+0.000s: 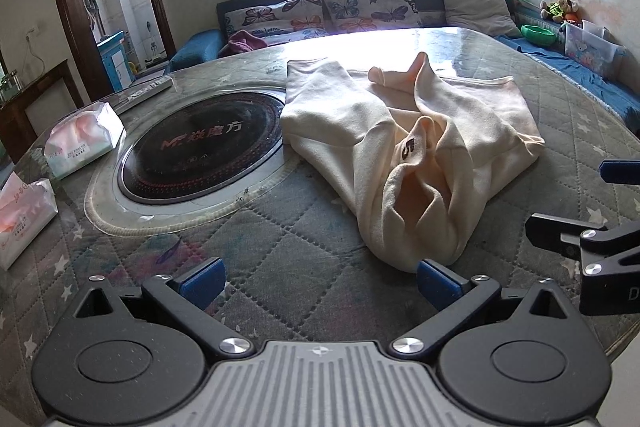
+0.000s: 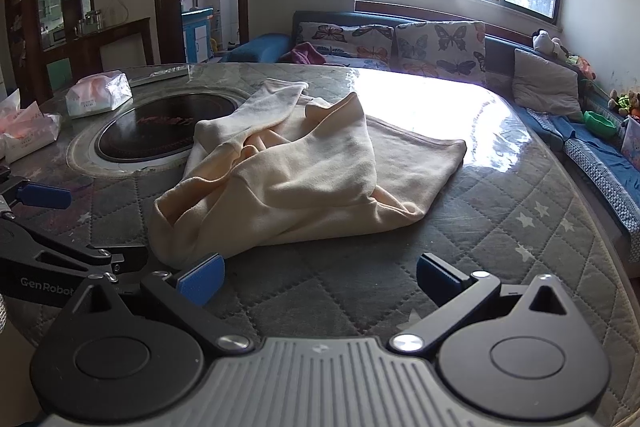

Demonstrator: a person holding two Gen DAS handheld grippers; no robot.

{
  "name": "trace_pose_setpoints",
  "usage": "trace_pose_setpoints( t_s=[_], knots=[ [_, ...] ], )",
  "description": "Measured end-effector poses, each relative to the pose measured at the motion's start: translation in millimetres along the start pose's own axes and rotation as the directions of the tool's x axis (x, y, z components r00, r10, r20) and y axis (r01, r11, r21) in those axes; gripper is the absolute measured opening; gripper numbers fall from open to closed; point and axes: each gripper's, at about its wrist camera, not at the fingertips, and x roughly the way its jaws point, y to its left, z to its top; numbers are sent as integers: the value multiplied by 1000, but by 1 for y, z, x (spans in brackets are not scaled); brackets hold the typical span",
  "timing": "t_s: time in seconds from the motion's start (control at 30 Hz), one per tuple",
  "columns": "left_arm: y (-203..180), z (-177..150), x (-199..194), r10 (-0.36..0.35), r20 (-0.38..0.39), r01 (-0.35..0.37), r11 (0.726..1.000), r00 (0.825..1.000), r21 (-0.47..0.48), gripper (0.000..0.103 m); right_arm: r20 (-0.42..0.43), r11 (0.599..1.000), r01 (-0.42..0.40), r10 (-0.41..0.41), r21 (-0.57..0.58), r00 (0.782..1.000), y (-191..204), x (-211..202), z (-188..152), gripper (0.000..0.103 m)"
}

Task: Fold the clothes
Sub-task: 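Move both grippers over the cream shirt, approaching its edges, then close the left gripper on the shirt edge while the right gripper grasps the hem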

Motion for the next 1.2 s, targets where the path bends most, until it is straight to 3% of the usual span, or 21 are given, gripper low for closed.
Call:
trace_pose_setpoints(
  t_s=[0.73,1.2],
  knots=[
    [4,20,5,-8,7,8,1000,1000,22,103,19,999,-38,38,-27,999,3,10,21,103],
    [24,65,22,-10,51,9,1000,999,17,103,51,999,-43,45,-31,998,-20,35,63,98]
  ],
)
